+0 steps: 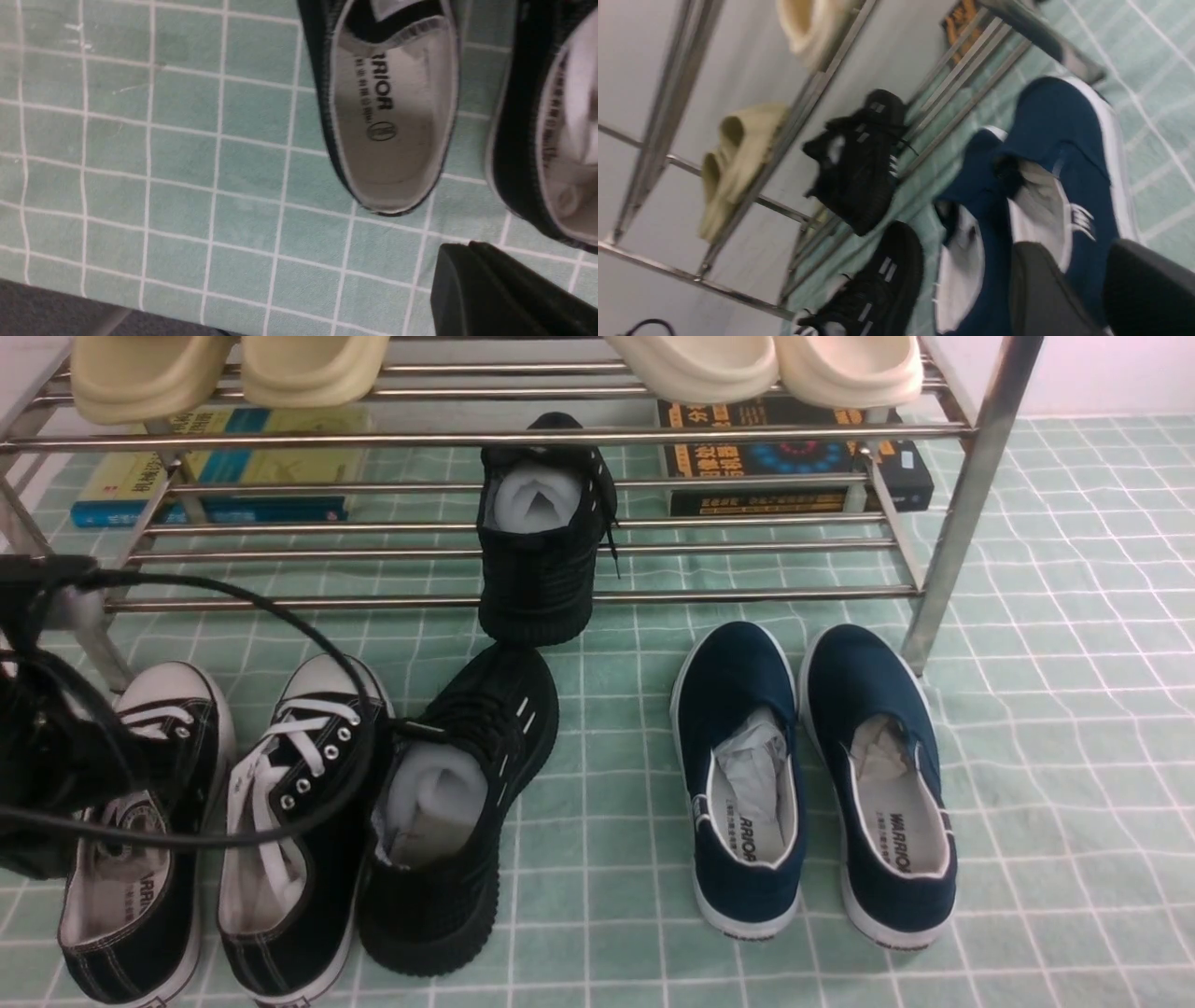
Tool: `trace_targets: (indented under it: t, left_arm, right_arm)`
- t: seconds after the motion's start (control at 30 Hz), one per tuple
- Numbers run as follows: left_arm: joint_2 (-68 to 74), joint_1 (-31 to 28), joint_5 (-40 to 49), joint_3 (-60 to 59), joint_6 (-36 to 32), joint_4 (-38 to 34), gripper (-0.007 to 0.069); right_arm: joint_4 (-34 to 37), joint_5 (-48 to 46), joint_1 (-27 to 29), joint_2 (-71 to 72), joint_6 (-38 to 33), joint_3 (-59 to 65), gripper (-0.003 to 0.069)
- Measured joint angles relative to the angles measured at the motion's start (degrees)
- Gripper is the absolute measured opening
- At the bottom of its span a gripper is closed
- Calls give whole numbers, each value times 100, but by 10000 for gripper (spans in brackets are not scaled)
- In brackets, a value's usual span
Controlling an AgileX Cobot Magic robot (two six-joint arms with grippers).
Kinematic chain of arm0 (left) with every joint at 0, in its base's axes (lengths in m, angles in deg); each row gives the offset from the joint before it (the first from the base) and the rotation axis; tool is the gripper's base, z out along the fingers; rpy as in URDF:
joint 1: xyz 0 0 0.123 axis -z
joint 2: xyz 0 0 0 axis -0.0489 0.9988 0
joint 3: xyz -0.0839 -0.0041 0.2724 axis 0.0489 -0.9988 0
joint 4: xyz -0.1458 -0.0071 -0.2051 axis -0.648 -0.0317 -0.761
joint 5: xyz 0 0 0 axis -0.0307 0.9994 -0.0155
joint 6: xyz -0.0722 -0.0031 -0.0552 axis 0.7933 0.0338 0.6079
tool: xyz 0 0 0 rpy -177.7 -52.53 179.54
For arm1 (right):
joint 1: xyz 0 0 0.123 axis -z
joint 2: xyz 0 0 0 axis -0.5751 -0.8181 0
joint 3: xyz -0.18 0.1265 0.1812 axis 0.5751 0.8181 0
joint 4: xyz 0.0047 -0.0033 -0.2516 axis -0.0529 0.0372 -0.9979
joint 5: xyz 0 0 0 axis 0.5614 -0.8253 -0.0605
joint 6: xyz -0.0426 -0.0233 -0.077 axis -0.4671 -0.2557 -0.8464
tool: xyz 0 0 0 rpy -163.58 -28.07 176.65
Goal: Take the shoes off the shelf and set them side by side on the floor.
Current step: 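Reach toward the shoe rack and grasp a shoe on it with the right gripper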
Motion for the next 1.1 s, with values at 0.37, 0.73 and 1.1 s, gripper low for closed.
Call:
trace_targets:
  t: [0.37, 0.73, 1.1]
  left_arm:
    - [4, -1961, -14, -11, -1678, -1672, 11]
    - [4, -1987, -155, -11, -1731, -2049, 20]
    - [4, -1987, -322, -16, -1734, -2054, 30]
  right_arm:
    - [-693, -2897, 0, -3355, -2044, -2487, -15]
    - [524, -4792, -597, -7460, -3911, -4701, 27]
    - [-1971, -4430, -2644, -9782, -994, -8040, 184]
